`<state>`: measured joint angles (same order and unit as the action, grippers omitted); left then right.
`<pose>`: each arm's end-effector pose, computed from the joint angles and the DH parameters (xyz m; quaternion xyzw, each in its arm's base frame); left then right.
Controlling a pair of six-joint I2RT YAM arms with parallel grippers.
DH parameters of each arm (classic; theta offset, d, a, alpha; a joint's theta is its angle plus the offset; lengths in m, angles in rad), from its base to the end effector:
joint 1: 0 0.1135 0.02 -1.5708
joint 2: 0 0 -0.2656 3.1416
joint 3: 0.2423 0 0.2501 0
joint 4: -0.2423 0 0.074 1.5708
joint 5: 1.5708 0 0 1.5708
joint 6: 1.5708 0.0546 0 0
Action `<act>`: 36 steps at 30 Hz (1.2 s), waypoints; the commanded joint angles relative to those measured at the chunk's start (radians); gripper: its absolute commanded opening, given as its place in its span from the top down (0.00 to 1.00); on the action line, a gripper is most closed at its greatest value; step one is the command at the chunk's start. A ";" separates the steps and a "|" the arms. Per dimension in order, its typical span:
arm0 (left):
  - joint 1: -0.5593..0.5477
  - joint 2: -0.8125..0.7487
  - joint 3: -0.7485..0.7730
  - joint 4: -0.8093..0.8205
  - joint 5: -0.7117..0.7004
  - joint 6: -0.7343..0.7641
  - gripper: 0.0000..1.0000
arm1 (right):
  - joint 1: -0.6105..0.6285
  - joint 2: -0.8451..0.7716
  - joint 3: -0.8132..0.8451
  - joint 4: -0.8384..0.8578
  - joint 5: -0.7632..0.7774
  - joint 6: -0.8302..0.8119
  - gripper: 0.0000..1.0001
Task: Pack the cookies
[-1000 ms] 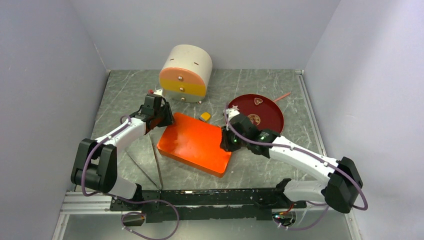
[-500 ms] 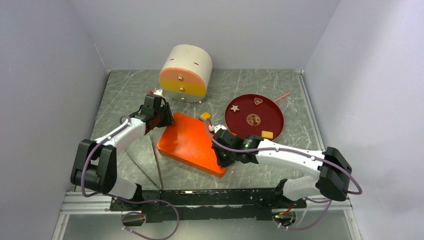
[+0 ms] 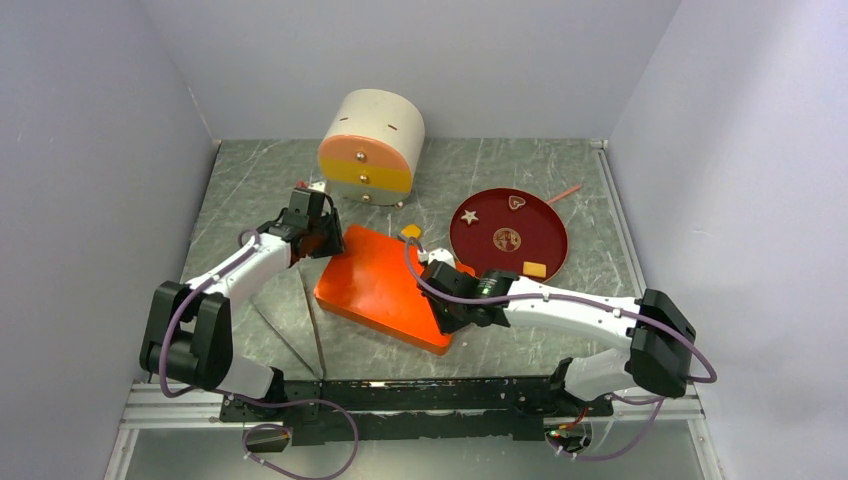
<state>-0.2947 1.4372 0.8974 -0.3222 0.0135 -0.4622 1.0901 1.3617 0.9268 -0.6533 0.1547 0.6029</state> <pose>0.2940 -0.0900 0.2058 -0.0761 0.9347 -0.1341 0.3201 0.1322 0.2353 0.2121 -0.2156 0.9440 0.1287 0.2141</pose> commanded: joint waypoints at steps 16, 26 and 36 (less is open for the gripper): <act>-0.130 0.120 0.297 -0.143 -0.188 0.100 0.90 | -0.011 -0.118 0.082 0.047 0.345 -0.023 0.86; -0.139 0.241 0.346 -0.125 -0.218 0.125 0.95 | -0.015 -0.156 0.054 0.050 0.410 0.008 0.77; -0.139 0.352 0.250 -0.128 -0.231 0.103 0.95 | -0.021 -0.193 0.031 0.056 0.459 0.030 0.72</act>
<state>-0.4324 1.7317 1.2171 -0.3931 -0.2165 -0.3573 1.0744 1.2087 0.9672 -0.6270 0.5571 0.6140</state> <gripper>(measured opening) 0.055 0.276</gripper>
